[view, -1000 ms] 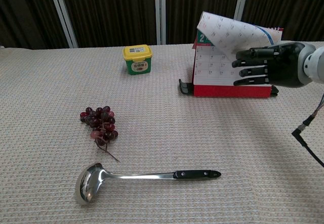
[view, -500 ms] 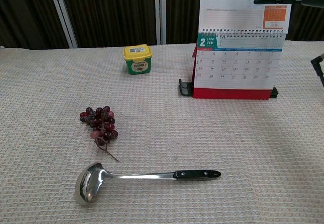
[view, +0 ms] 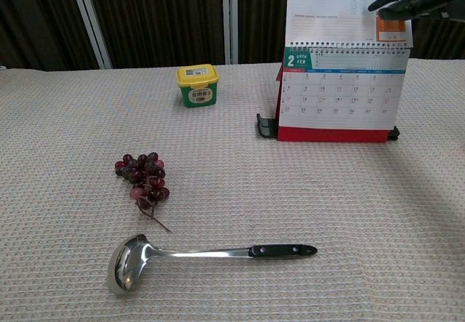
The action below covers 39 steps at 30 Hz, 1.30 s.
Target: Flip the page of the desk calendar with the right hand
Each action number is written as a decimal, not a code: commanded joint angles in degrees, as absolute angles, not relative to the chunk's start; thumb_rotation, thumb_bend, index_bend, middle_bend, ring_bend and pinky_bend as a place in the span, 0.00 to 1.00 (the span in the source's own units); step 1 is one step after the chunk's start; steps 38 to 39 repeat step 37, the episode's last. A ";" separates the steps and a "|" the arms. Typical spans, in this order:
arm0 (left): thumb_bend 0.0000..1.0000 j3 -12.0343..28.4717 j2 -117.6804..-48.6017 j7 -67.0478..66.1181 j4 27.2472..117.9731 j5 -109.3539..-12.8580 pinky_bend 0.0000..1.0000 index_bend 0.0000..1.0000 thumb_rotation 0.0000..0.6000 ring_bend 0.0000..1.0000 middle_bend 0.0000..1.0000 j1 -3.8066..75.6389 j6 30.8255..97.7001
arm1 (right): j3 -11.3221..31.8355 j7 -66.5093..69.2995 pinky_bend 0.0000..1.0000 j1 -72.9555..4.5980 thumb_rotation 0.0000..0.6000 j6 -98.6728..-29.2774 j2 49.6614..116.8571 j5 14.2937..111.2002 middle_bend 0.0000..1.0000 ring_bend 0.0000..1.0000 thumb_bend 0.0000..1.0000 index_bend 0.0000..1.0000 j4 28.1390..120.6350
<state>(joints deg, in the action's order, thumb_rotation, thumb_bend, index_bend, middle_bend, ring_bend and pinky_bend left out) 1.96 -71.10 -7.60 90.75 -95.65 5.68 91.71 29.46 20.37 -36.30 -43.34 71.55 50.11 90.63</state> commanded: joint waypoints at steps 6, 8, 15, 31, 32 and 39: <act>0.17 2.15 -71.31 -7.32 90.12 -94.84 0.00 0.00 1.00 0.00 0.00 6.16 90.70 | 23.93 17.87 0.00 -40.11 1.00 -36.56 75.32 49.07 0.21 0.05 0.25 0.12 81.25; 0.17 2.14 -71.36 -7.34 90.08 -94.78 0.00 0.00 1.00 0.00 0.00 6.20 90.61 | 23.92 18.39 0.00 -40.17 1.00 -36.45 75.64 49.43 0.20 0.05 0.25 0.12 80.59; 0.17 2.30 -71.36 -7.19 90.03 -94.63 0.00 0.00 1.00 0.00 0.00 6.15 90.97 | 27.15 22.72 0.00 -37.04 1.00 -47.13 74.99 58.96 0.18 0.04 0.25 0.12 84.36; 0.17 2.18 -71.43 -7.95 89.61 -94.68 0.00 0.00 1.00 0.00 0.00 5.49 92.26 | 11.07 21.31 0.00 -17.14 1.00 -75.60 66.56 88.83 0.00 0.00 0.25 0.00 87.26; 0.17 2.05 -71.53 -8.27 89.50 -94.71 0.00 0.00 1.00 0.00 0.00 5.41 92.25 | 9.74 19.71 0.00 -15.76 1.00 -77.35 67.02 89.69 0.00 0.00 0.25 0.00 85.60; 0.17 1.74 -72.15 -9.65 89.14 -94.09 0.00 0.00 1.00 0.00 0.00 5.14 91.76 | 6.50 14.06 0.00 -11.90 1.00 -82.55 68.63 91.80 0.00 0.00 0.25 0.00 80.03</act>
